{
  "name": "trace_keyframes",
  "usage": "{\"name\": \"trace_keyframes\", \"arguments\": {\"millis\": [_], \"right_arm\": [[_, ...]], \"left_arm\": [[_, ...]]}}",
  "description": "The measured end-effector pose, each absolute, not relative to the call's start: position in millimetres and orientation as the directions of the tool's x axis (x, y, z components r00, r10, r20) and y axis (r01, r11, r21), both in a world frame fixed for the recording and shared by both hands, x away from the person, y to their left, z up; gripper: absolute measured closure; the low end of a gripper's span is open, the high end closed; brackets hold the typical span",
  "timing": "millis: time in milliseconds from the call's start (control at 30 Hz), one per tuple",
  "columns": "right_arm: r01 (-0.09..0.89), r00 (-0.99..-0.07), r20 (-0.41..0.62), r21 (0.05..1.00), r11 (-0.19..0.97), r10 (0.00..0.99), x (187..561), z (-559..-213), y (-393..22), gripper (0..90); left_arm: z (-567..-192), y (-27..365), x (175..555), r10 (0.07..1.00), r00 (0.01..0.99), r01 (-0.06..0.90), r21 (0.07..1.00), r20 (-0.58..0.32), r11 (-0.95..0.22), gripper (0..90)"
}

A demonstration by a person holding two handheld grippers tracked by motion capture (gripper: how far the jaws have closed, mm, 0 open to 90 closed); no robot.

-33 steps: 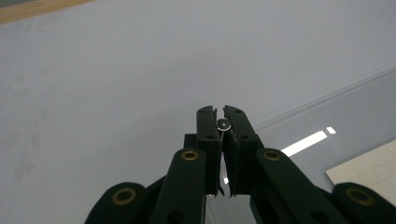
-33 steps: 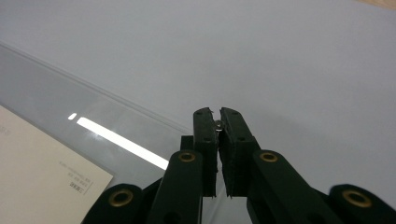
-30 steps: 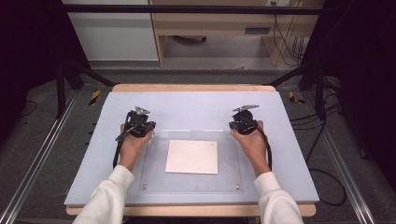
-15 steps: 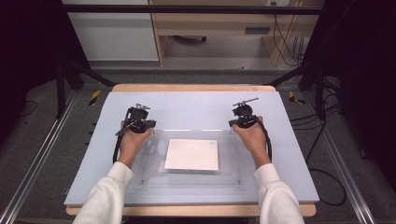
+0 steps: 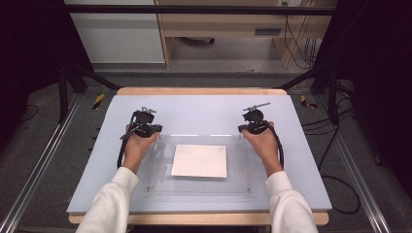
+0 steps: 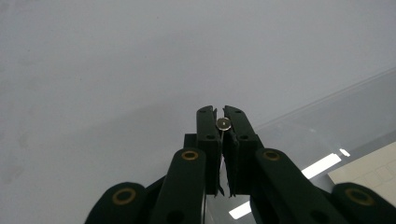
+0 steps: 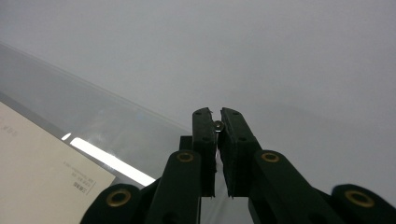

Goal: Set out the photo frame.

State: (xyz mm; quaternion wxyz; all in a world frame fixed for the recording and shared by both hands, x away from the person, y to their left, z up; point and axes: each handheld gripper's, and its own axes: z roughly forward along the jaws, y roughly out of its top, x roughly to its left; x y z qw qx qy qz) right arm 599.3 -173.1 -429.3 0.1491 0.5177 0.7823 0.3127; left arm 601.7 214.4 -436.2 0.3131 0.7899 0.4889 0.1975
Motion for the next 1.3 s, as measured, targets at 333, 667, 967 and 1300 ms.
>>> {"name": "trace_keyframes", "arguments": {"millis": [333,667,967,1300], "right_arm": [[0.704,-0.427,0.087,0.657,0.27,0.9,597.8,-430.4,-173.7,84.4],[0.693,-0.429,0.071,0.666,0.277,0.9,596.6,-430.9,-173.0,82.7],[0.618,-0.451,0.008,0.724,0.306,0.893,579.8,-426.0,-174.4,67.0],[0.514,-0.464,-0.057,0.795,0.321,0.884,525.9,-419.9,-189.5,53.1]], "left_arm": [[-435.3,213.7,603.7,0.897,0.442,0.658,0.678,0.005,-0.328,85.1],[-434.7,213.3,605.7,0.899,0.438,0.666,0.672,0.0,-0.325,85.1],[-434.0,213.1,606.7,0.899,0.437,0.674,0.663,-0.002,-0.326,85.1],[-433.4,213.4,609.8,0.9,0.435,0.683,0.656,-0.011,-0.322,85.1]]}}
